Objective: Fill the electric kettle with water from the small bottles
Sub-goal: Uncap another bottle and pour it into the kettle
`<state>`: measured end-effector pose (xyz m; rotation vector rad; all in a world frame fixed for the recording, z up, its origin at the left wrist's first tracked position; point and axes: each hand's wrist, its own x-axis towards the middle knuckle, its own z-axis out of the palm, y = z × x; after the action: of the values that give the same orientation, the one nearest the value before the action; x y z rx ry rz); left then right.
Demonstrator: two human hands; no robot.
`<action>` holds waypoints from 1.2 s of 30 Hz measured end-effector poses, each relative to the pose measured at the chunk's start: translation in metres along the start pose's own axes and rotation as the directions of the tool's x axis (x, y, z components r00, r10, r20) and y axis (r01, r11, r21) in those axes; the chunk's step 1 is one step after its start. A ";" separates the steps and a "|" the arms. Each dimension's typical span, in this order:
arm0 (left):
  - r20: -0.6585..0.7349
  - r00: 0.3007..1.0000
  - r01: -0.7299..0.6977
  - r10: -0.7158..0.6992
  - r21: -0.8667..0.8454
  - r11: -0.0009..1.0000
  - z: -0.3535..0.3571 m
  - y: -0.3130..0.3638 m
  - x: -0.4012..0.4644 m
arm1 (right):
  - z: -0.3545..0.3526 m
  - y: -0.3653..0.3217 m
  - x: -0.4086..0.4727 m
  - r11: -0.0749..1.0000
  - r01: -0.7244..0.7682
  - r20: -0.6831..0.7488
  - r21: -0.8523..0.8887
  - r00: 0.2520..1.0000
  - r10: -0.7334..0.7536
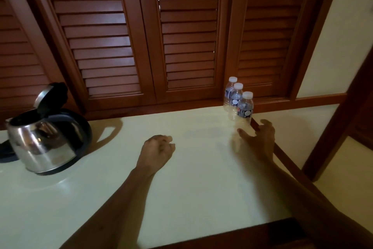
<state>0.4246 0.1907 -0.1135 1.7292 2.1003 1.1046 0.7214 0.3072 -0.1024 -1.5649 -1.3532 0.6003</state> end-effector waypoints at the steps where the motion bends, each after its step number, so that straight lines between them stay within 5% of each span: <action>1: 0.004 1.000 0.003 -0.003 -0.028 1.000 -0.005 -0.001 -0.005 | 0.002 -0.004 -0.012 0.999 0.039 0.001 0.008 0.999 -0.039; 5: 0.054 0.995 -0.078 0.082 -0.083 0.994 -0.037 -0.012 -0.037 | 0.027 -0.027 -0.068 0.969 0.238 0.171 0.071 0.954 -0.247; 13: -0.050 0.998 0.022 -0.029 -0.129 0.991 -0.162 -0.095 -0.122 | 0.124 -0.123 -0.225 0.870 0.470 0.565 0.146 0.683 -0.464; 17: -0.163 0.978 0.111 -0.126 -0.101 0.989 -0.239 -0.155 -0.163 | 0.185 -0.165 -0.301 0.766 0.612 0.650 0.198 0.503 -0.570; 24: -0.343 0.913 0.209 -0.221 -0.072 0.975 -0.356 -0.234 -0.220 | 0.279 -0.237 -0.402 0.685 0.676 0.754 0.270 0.294 -0.587; 32: -0.567 0.659 0.443 -0.494 -0.238 0.864 -0.431 -0.315 -0.223 | 0.328 -0.273 -0.448 0.672 0.708 0.825 0.216 0.235 -0.514; 36: -0.519 0.636 0.446 -0.571 -0.357 0.821 -0.444 -0.339 -0.206 | 0.329 -0.267 -0.447 0.714 0.673 0.846 0.192 0.255 -0.469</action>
<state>-0.0309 -0.1914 -0.0850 0.6046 2.4738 1.7426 0.1989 -0.0194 -0.1038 -0.6723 -2.6971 0.8059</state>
